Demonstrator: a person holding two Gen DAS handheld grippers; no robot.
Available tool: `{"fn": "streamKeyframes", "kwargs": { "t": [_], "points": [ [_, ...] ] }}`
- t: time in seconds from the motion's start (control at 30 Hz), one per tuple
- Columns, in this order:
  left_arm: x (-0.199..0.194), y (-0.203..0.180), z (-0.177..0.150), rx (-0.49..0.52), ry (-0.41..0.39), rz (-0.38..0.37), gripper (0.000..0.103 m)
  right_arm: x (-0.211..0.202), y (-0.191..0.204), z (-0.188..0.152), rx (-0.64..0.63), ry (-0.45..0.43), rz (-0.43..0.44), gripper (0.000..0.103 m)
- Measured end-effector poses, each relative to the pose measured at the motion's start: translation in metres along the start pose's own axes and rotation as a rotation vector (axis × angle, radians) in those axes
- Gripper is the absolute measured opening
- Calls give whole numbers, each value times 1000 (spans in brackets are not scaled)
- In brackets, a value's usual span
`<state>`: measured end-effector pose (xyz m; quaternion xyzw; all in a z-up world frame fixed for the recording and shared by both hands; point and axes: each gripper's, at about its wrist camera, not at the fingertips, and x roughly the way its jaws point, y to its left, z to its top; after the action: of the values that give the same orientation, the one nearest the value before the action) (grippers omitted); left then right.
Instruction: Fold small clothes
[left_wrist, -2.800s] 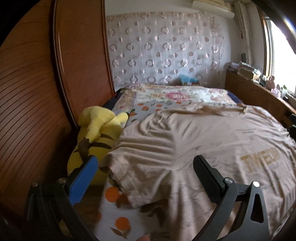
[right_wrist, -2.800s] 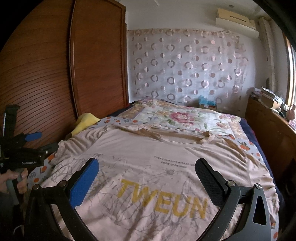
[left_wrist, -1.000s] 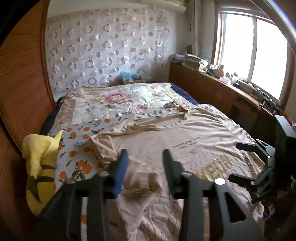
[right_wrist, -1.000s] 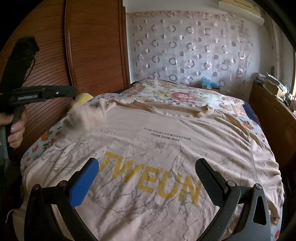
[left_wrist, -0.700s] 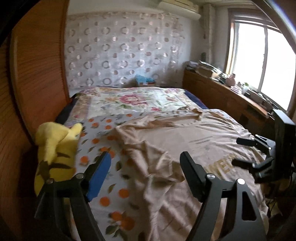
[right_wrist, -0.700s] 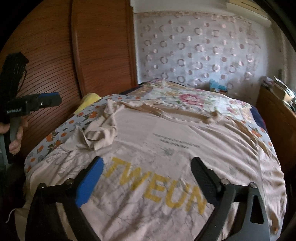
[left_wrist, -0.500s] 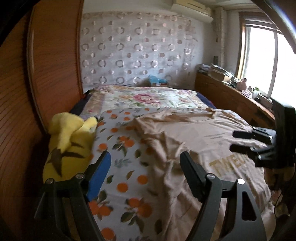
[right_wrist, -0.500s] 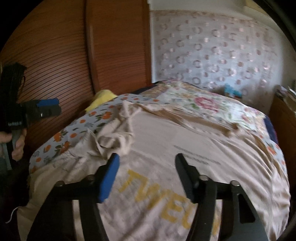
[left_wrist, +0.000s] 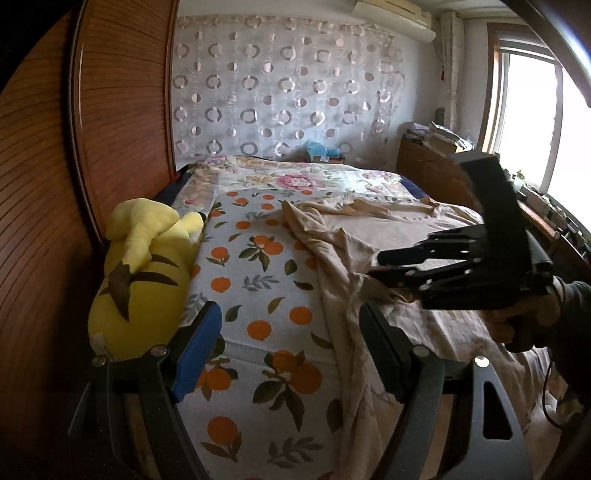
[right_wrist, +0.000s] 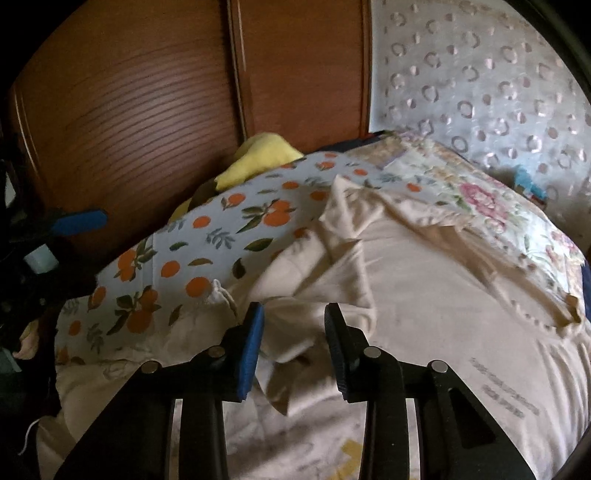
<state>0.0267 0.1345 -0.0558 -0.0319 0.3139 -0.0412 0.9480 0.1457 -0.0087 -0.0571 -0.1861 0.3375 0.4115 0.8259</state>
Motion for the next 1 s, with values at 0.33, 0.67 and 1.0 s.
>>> {"fn": "streamKeyframes", "kwargs": {
  "t": [0.33,0.67,1.0],
  "points": [
    [-4,-6,-4,-3,0,-11,78,4,-7,2,-7,15,-4,4],
    [-4,-17,-5,6,7,-25,78,-37,-49,-15,181,-101,-146,4],
    [-1,-25,-4,9,15,-35,78,-35,-65,-39,272,-82,-265,21]
  ]
}}
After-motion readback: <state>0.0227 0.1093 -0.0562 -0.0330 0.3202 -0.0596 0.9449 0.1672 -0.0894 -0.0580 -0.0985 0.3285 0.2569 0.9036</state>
